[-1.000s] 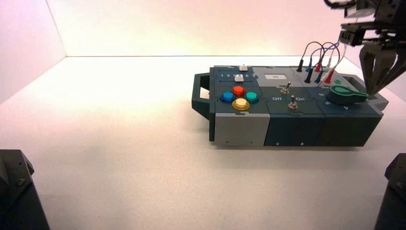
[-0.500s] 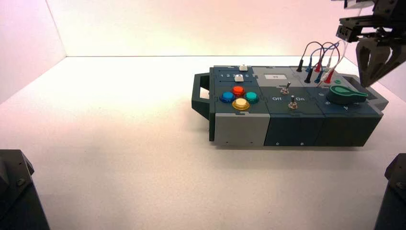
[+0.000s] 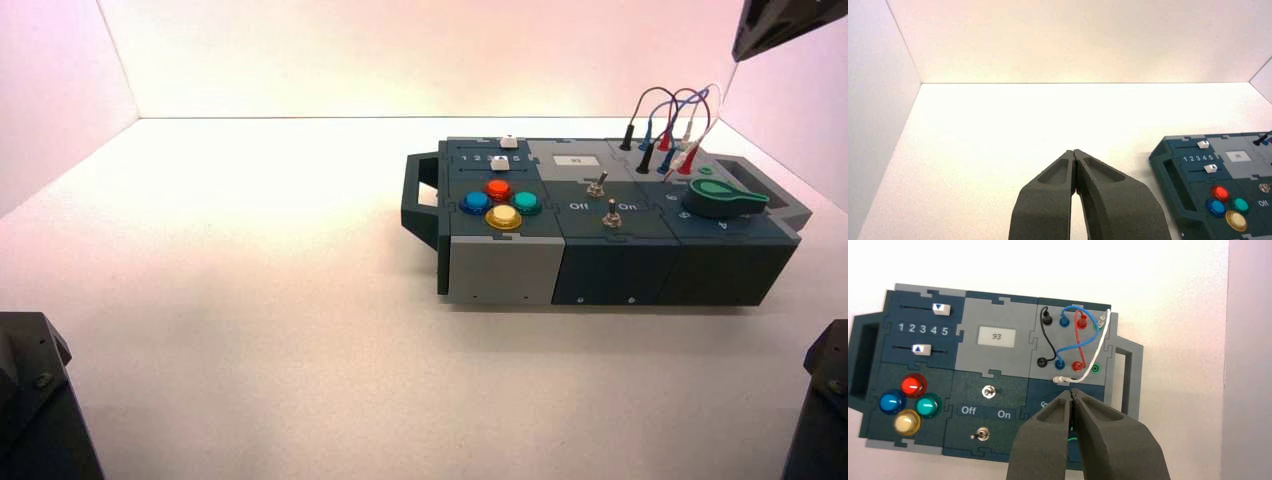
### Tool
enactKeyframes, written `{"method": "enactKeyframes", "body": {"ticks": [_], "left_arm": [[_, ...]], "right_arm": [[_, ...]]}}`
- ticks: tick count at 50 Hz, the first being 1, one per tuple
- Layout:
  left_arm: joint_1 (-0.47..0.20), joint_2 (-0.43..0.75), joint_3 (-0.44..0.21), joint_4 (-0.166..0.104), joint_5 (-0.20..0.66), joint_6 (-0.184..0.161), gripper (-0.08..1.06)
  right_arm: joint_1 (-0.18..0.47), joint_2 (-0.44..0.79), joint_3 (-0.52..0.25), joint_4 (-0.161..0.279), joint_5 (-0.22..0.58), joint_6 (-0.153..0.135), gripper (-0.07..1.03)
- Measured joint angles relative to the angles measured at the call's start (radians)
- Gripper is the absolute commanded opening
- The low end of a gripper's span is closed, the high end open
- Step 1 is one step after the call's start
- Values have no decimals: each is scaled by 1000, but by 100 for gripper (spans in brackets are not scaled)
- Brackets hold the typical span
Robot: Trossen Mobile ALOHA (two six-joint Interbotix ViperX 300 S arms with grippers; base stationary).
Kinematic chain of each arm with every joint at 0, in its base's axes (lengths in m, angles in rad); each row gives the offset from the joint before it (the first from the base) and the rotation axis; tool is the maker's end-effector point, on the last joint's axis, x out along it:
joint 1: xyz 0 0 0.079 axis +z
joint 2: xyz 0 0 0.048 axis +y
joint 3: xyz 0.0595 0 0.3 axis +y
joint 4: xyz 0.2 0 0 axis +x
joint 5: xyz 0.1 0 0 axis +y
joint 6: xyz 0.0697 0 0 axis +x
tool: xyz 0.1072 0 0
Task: Turn the knob to position 3.
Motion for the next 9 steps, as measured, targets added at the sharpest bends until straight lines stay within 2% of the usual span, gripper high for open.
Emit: {"method": "enactKeyframes", "body": {"ticks": [9], "left_arm": [[-2, 2, 0, -2, 0, 0, -3]], "right_arm": [[5, -21, 23, 23, 37, -2, -2]]}}
